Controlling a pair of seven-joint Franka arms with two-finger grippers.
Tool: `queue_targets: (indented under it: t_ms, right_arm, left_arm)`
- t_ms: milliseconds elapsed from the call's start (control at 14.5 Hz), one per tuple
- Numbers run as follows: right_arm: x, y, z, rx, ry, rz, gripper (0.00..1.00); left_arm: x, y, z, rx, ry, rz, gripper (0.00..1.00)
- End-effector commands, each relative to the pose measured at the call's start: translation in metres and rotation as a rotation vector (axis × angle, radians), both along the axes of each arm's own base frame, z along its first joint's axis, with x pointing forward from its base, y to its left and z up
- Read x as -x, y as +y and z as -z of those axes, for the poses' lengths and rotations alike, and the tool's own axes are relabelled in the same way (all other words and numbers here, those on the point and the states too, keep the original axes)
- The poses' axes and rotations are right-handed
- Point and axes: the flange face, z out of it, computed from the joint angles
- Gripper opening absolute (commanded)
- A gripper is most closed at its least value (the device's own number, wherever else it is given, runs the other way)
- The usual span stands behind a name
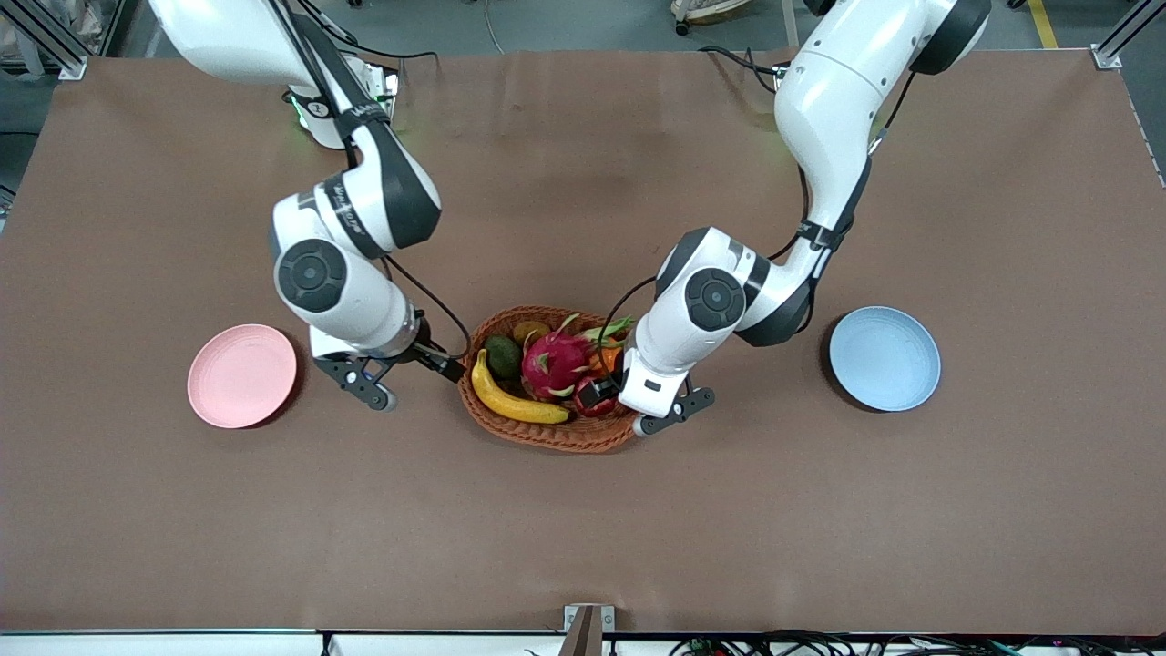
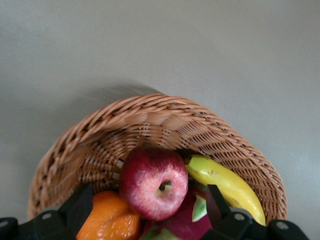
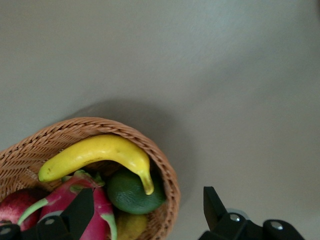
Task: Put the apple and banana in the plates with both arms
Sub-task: 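Grasp the banana with the right gripper while the left gripper grasps the apple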
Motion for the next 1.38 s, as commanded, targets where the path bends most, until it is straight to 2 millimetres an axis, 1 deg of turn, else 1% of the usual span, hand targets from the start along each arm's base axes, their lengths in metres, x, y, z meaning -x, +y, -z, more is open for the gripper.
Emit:
queue_targets:
  t_ms: [0, 138, 275, 413, 481, 550, 688, 757, 894, 963, 1101, 1169, 1238, 1307]
  right_arm:
    - [0.014, 0.012, 0.027, -0.025, -0.013, 0.070, 1.00]
    - [0.018, 0.023, 0.041, -0.025, -0.018, 0.088, 1.00]
    - [0.020, 0.031, 0.060, -0.022, -0.018, 0.085, 0.99]
    - [0.019, 0.032, 0.072, -0.020, -0.016, 0.085, 0.89]
    - [0.020, 0.031, 0.074, -0.018, -0.014, 0.083, 0.83]
    - [0.020, 0.031, 0.080, -0.013, -0.008, 0.082, 0.76]
    - [0.021, 0.032, 0.085, -0.011, -0.006, 0.080, 0.62]
    - [0.021, 0.032, 0.091, -0.007, -0.001, 0.080, 0.59]
    - [0.021, 0.034, 0.097, -0.008, -0.004, 0.077, 0.58]
    - [0.022, 0.034, 0.098, -0.007, -0.002, 0.076, 0.58]
    - [0.023, 0.037, 0.098, -0.008, -0.003, 0.064, 0.58]
    - [0.024, 0.039, 0.099, -0.007, -0.002, 0.054, 0.58]
    - [0.026, 0.041, 0.099, -0.006, -0.003, 0.044, 0.58]
    - [0.027, 0.042, 0.099, -0.006, -0.003, 0.042, 0.56]
  left_arm:
    - [-0.002, -0.013, 0.009, 0.025, -0.015, -0.017, 1.00]
    - [0.000, -0.020, 0.020, 0.027, -0.020, -0.010, 1.00]
    - [0.002, -0.026, 0.028, 0.029, -0.025, -0.006, 1.00]
    - [0.006, -0.030, 0.035, 0.019, -0.022, 0.001, 1.00]
    - [0.008, -0.030, 0.041, 0.014, -0.017, 0.005, 1.00]
    - [0.009, -0.032, 0.043, 0.012, -0.016, 0.008, 1.00]
    - [0.009, -0.030, 0.054, 0.003, -0.014, 0.005, 1.00]
    - [0.009, -0.030, 0.058, -0.001, -0.017, 0.007, 1.00]
    - [0.010, -0.029, 0.066, -0.021, -0.021, 0.008, 0.99]
    - [0.012, -0.032, 0.067, -0.030, -0.026, 0.014, 0.91]
    - [0.011, -0.031, 0.065, -0.033, -0.030, 0.012, 0.66]
    - [0.012, -0.032, 0.063, -0.031, -0.030, 0.012, 0.57]
    - [0.011, -0.032, 0.058, -0.031, -0.032, 0.012, 0.51]
    - [0.010, -0.031, 0.053, -0.031, -0.035, 0.010, 0.49]
